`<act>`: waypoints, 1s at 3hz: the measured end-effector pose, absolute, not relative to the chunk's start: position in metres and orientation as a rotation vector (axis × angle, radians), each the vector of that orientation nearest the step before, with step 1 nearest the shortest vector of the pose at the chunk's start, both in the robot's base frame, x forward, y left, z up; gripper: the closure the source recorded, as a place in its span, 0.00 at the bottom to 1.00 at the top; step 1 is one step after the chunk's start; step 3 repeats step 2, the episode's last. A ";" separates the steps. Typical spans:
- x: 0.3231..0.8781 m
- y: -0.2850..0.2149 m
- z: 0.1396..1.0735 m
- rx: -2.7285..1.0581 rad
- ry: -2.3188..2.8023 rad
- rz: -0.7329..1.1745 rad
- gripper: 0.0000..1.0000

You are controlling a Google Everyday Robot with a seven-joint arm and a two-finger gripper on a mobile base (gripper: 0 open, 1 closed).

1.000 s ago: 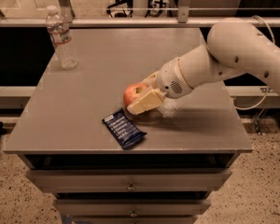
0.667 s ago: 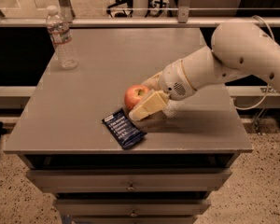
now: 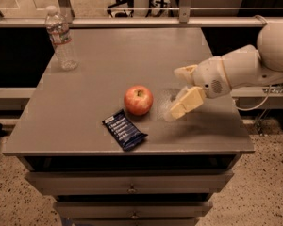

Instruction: Move apple near rxbar blueberry

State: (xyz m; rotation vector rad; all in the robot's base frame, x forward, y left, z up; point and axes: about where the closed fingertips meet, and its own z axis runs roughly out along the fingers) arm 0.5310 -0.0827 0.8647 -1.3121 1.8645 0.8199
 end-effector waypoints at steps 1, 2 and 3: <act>0.554 -0.150 0.897 -1.285 1.738 0.779 0.00; 0.559 -0.150 0.912 -1.280 1.718 0.753 0.00; 0.559 -0.150 0.912 -1.280 1.718 0.753 0.00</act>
Offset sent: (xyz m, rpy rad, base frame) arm 0.0175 -0.0570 0.0239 0.0550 -0.0887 -0.0058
